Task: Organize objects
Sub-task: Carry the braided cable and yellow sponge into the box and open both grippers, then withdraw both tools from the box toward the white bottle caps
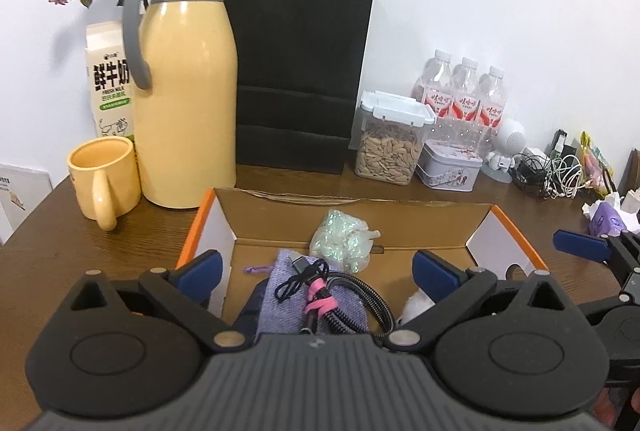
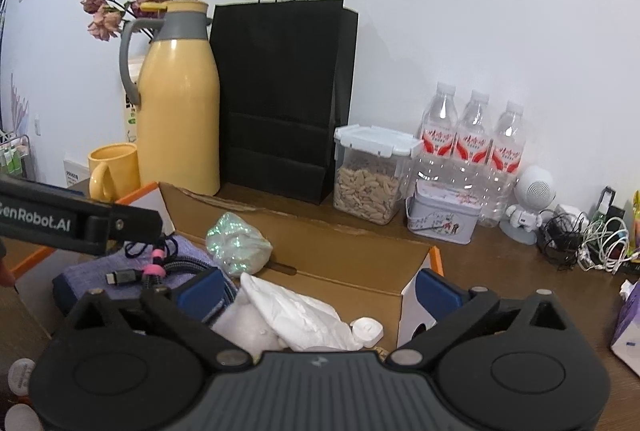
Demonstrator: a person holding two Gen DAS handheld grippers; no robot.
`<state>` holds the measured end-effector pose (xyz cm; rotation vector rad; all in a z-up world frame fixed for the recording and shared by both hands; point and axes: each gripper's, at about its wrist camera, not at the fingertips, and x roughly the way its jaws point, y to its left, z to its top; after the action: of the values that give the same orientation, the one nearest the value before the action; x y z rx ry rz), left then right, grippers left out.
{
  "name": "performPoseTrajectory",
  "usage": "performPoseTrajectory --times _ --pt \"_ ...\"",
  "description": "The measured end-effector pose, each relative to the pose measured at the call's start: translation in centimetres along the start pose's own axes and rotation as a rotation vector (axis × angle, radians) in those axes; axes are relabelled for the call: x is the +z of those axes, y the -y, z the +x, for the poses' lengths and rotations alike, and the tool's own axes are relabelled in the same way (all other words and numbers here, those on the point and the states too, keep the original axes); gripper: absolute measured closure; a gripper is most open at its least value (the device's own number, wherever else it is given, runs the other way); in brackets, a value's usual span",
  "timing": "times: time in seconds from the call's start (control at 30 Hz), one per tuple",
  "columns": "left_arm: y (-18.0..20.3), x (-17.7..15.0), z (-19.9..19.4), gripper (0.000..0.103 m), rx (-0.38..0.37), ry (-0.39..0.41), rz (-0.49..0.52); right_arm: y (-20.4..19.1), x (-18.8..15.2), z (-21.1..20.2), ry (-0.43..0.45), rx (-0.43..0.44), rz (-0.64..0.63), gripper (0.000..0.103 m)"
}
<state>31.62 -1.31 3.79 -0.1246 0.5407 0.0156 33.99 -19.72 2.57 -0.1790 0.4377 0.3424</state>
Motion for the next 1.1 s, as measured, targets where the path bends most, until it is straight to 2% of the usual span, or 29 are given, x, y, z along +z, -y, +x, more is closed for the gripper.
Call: performPoseTrajectory --times 0.3,0.57,0.83,1.1 --pt "-0.4 -0.8 -4.1 0.0 0.006 0.023 0.0 -1.7 0.0 -4.2 0.037 0.012 -0.028 0.0" --pt "-1.3 -2.7 -8.2 0.0 0.035 0.017 0.025 -2.9 -1.4 -8.3 0.03 0.019 -0.043 0.0" --pt "-2.6 -6.1 -10.7 0.0 0.071 -0.05 0.033 -4.3 -4.1 -11.4 -0.012 0.027 -0.056 0.0" --pt "-2.9 -10.6 -12.2 0.0 0.06 -0.147 0.052 -4.9 -6.8 -13.7 -0.057 0.025 -0.039 0.0"
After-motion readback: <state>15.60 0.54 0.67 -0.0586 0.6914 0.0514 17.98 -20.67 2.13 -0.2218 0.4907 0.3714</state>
